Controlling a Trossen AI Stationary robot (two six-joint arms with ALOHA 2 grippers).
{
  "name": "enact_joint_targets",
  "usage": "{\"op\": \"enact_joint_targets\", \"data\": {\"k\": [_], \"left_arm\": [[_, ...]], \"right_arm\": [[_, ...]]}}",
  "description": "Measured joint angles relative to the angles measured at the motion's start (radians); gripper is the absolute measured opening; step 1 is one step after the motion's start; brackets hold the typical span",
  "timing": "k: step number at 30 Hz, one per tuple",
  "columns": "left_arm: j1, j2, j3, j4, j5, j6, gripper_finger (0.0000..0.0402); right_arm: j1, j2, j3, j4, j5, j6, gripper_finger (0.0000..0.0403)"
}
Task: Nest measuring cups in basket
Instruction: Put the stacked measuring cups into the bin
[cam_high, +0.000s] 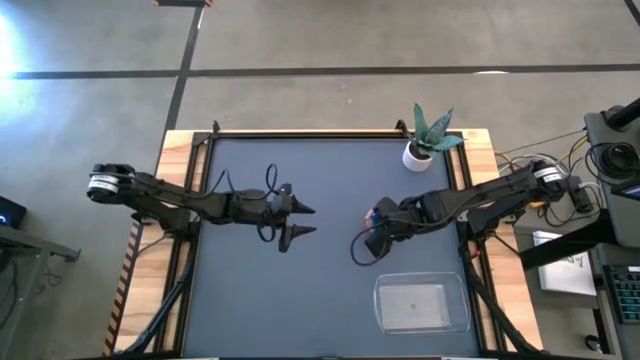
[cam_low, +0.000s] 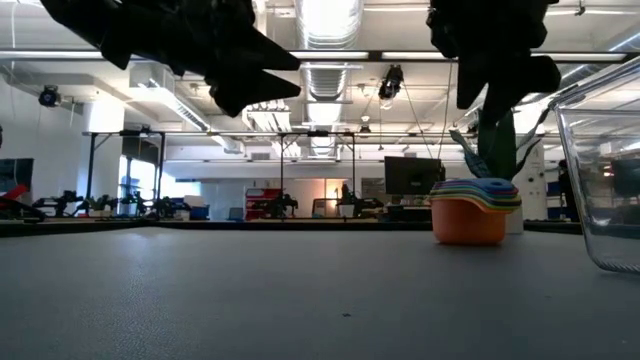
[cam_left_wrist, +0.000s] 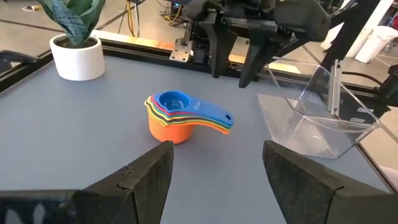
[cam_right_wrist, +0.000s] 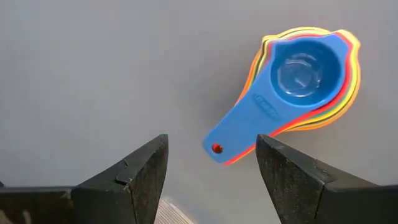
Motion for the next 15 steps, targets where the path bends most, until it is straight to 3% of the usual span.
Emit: {"op": "enact_joint_targets", "data": {"k": [10,15], "left_arm": [[0.0,0.0,-0.002,-0.016,0.025,-0.017,0.0231],[0.0,0.0,-0.002,-0.016,0.026,-0.011,0.0231]], "right_arm": [[0.0,0.147,0.032,-0.017,-0.024,0.049,0.0234],[-0.003,0.191,0.068,-0.045,-0.038,0.027,0.0268]]}}
